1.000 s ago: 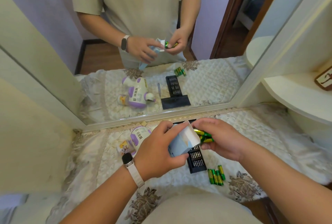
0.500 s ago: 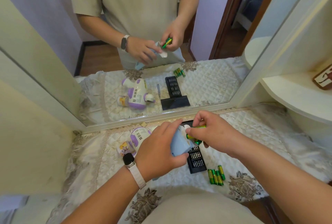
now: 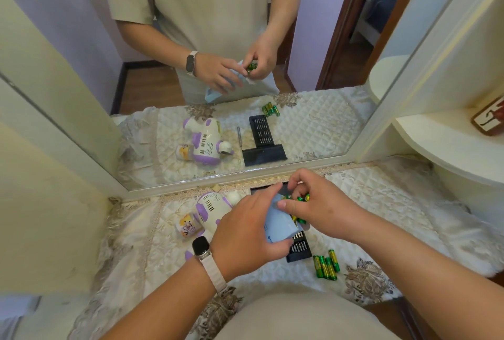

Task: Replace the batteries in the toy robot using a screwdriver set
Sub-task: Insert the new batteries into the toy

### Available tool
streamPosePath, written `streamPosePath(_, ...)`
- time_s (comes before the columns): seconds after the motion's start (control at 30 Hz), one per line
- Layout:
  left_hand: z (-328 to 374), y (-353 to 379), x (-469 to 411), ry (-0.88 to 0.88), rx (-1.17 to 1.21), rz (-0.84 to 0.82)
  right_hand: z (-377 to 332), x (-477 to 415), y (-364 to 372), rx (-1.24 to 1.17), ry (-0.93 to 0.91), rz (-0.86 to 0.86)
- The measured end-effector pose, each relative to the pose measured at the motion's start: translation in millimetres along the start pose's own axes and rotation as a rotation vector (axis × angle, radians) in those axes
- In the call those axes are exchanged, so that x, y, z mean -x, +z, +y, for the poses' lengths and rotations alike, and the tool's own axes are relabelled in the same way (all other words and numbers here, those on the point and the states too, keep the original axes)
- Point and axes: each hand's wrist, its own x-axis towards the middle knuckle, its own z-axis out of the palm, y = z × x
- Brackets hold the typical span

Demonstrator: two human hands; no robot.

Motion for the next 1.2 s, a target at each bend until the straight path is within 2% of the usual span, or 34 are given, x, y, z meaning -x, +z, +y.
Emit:
streamPosePath(0.17,0.7,0.2,3.8,-0.011,0.046,0.024,-4.6,0.9,-2.7,0.055,-0.024,-0.02)
streamPosePath(0.27,3.4,0.8,2.7,-0.008,0.053,0.027,-5.2,2.3,-0.7,0.007,-0.014,-0.028)
streamPosePath(0.5,-0.2,3.3,2.0,-0.062,0.043,0.013,-1.2,5.8,-3.2,-0.02,0.074,-0.06)
streamPosePath(0.6,0.3,5.5,2.1,-0.071,0.052,0.004,1.6,3.2,-2.5,-0.114,0.119,0.005)
streamPosePath(0.73,3.4,8.1,1.5,-0.076,0.045,-0.015,1.4,-6.3,-1.0,-0.351,0.194,0.219)
streamPosePath(0.8,5.0,9.4,-0.1,-0.08,0.044,-0.025,2.0,-8.8,0.9,-0.319,0.188,0.28)
streamPosePath(0.9,7.0,9.1,-2.5,-0.089,0.051,-0.02,1.1,-6.2,7.2,-0.2,0.154,0.236)
streamPosePath(1.0,6.8,8.2,-3.5,-0.093,0.065,-0.016,-0.4,-2.9,9.8,-0.182,0.117,0.217)
streamPosePath(1.13,6.5,10.7,-2.2,-0.106,0.089,-0.033,-3.7,-0.7,12.1,-0.311,0.124,0.227)
streamPosePath(1.2,6.5,11.3,-1.4,-0.116,0.074,-0.029,-1.9,-2.4,11.6,-0.485,0.19,0.248)
